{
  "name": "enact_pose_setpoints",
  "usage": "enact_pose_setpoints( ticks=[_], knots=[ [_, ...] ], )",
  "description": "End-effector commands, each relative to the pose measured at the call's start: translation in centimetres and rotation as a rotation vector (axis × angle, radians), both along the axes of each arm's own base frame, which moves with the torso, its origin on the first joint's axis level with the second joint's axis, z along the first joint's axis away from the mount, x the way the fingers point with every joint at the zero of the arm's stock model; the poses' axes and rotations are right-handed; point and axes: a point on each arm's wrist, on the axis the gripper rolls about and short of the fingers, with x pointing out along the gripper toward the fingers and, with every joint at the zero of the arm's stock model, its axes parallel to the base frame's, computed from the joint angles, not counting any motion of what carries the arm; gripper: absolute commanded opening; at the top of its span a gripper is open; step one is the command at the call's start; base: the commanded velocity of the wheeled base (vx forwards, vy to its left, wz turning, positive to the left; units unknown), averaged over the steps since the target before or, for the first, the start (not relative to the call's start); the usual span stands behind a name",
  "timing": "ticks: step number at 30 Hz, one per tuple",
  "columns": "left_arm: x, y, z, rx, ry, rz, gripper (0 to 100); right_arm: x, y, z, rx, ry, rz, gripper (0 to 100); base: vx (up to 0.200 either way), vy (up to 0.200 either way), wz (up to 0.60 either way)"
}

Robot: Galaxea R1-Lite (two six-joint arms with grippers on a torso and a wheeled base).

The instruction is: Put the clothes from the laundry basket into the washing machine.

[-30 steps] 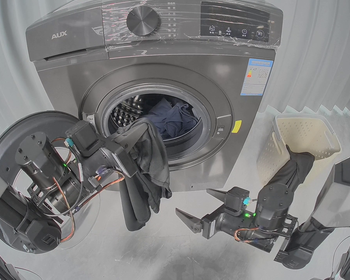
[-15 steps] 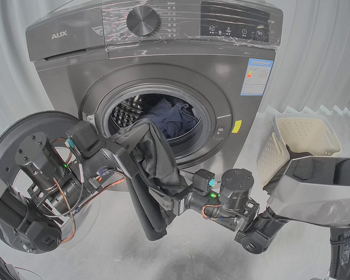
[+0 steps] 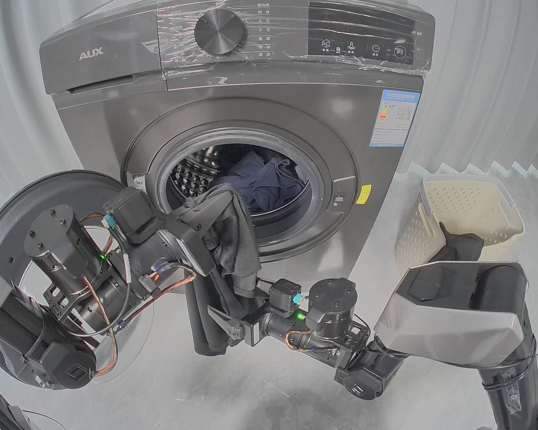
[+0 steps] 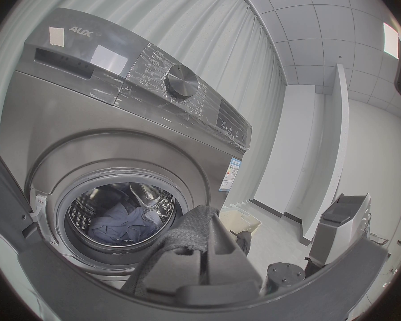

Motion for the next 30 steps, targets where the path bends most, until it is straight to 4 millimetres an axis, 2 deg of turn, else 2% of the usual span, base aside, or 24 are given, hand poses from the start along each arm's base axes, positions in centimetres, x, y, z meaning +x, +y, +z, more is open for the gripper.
enact_pose_setpoints(
  ticks=[1,8,14,17,18,23,30],
  knots=[
    [-0.1,-0.2,0.1,-0.004,-0.003,-0.001,0,0.0,1.3,-1.0,0.001,-0.001,0.016,100,0.0,0.0,0.0],
    [0.0,-0.2,0.2,-0.006,-0.005,0.0,0,1.3,2.8,-2.0,0.016,-0.017,-0.005,100,0.0,0.0,0.0],
    [0.1,-0.2,0.4,-0.012,-0.012,0.001,0,1.7,3.2,-2.7,0.013,-0.013,-0.025,100,0.0,0.0,0.0],
    [0.3,0.0,0.6,-0.018,-0.017,0.013,0,2.5,2.9,-3.2,-0.001,-0.006,-0.114,100,0.0,0.0,0.0],
    [0.3,0.0,0.6,-0.019,-0.017,0.013,0,2.6,2.8,-3.2,0.001,-0.008,-0.125,0,0.0,0.0,0.0],
    [0.7,0.1,1.0,-0.041,-0.024,0.046,0,4.2,1.5,-2.4,0.029,-0.016,-0.187,0,0.0,0.0,0.0],
    [2.2,1.9,0.2,-0.024,-0.001,0.136,0,5.8,-2.6,1.5,0.073,-0.038,-0.279,0,0.0,0.0,0.0]
  ],
)
